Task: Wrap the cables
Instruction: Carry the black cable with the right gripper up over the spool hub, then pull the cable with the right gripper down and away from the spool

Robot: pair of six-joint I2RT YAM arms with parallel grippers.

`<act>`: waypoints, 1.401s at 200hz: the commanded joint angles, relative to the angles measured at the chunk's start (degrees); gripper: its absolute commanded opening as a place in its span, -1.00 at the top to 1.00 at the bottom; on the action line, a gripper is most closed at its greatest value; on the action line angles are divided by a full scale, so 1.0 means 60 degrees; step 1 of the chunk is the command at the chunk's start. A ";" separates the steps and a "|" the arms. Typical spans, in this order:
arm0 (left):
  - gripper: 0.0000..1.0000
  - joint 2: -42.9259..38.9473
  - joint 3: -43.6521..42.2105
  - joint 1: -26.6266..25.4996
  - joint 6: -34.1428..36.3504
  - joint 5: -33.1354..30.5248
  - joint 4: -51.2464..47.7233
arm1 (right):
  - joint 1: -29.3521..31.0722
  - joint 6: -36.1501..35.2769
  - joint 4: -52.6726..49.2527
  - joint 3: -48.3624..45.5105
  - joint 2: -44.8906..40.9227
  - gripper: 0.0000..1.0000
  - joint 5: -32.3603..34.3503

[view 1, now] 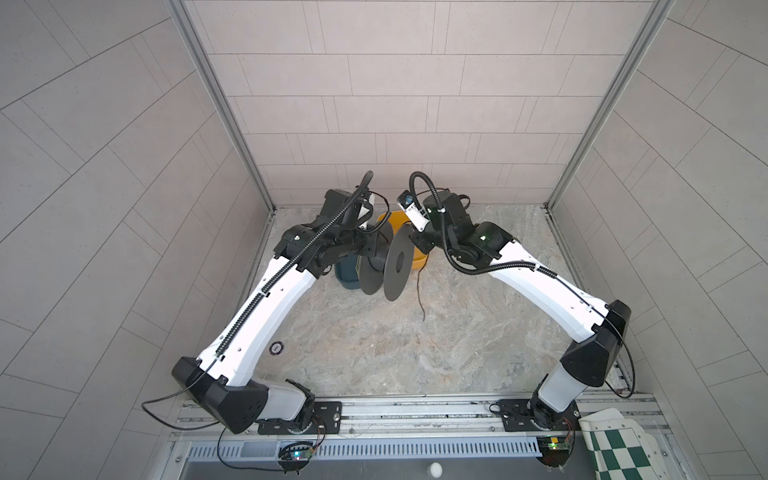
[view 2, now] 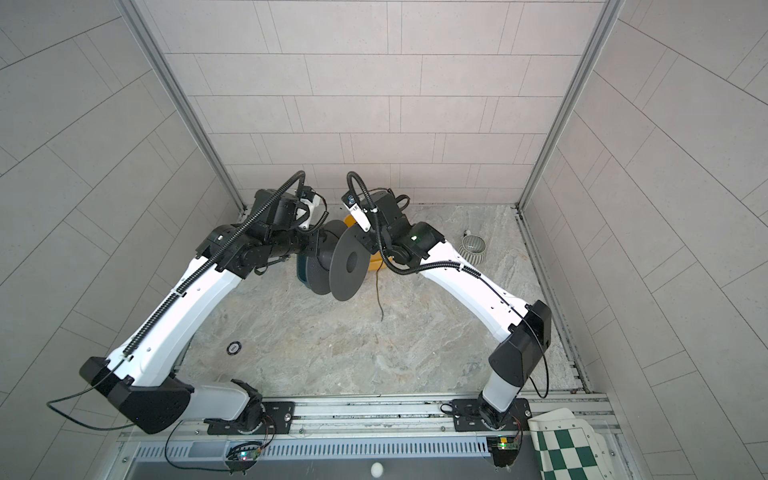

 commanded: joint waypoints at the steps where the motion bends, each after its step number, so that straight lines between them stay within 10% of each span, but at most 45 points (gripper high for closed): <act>1: 1.00 -0.0393 0.0690 0.0024 0.0226 0.0396 -0.0130 | -0.0433 0.0611 -0.0180 -0.0438 -0.0255 0.67 -0.0357; 169: 1.00 -0.0360 0.2322 0.0038 0.0368 0.1911 -0.0520 | -0.1162 0.1385 0.2086 -0.5574 -0.3870 -0.56 -0.2630; 280: 1.00 -0.0826 0.2452 0.0039 0.0584 0.2456 -0.0278 | -0.1517 0.2192 0.4960 -0.8486 -0.3798 -0.51 -0.4377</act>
